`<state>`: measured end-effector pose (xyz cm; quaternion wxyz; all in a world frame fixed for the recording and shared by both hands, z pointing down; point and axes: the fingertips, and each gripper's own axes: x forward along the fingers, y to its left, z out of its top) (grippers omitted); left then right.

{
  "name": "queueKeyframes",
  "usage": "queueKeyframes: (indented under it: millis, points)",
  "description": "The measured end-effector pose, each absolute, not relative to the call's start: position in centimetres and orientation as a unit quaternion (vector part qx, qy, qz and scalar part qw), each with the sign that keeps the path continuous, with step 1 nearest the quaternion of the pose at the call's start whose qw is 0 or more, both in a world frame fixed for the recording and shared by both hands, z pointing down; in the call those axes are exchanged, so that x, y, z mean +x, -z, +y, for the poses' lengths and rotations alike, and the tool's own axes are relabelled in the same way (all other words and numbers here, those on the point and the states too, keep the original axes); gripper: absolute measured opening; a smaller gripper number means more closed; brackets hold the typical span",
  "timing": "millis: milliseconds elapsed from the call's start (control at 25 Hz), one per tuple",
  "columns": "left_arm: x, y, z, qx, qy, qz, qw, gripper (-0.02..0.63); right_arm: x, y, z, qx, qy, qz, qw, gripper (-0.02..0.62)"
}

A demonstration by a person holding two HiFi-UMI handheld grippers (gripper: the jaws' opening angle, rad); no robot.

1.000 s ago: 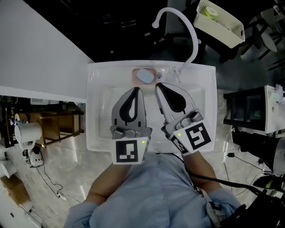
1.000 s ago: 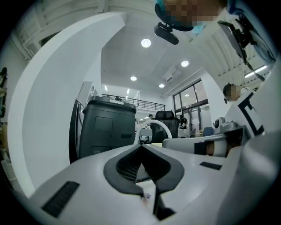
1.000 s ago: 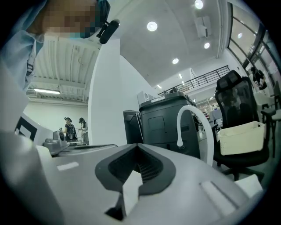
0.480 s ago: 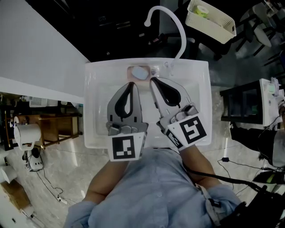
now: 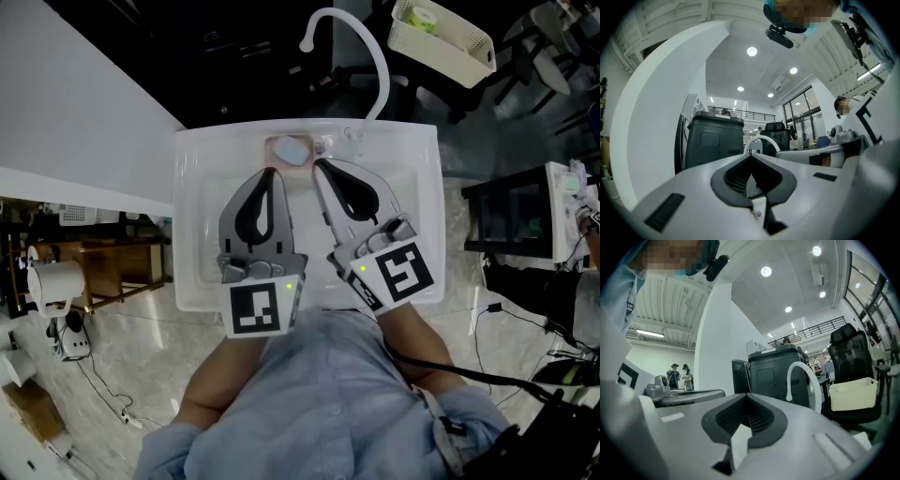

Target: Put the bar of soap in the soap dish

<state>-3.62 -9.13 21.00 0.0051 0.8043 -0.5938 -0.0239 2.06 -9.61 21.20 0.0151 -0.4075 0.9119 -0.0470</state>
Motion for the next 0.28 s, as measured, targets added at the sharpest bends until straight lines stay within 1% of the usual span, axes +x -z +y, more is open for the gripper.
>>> queueKeyframes:
  millis: [280]
  points:
    - [-3.56, -21.14, -9.41, 0.805, 0.025, -0.592, 0.004, 0.006, 2.03, -21.5, -9.84, -0.406, 0.047, 0.912, 0.015, 0.0]
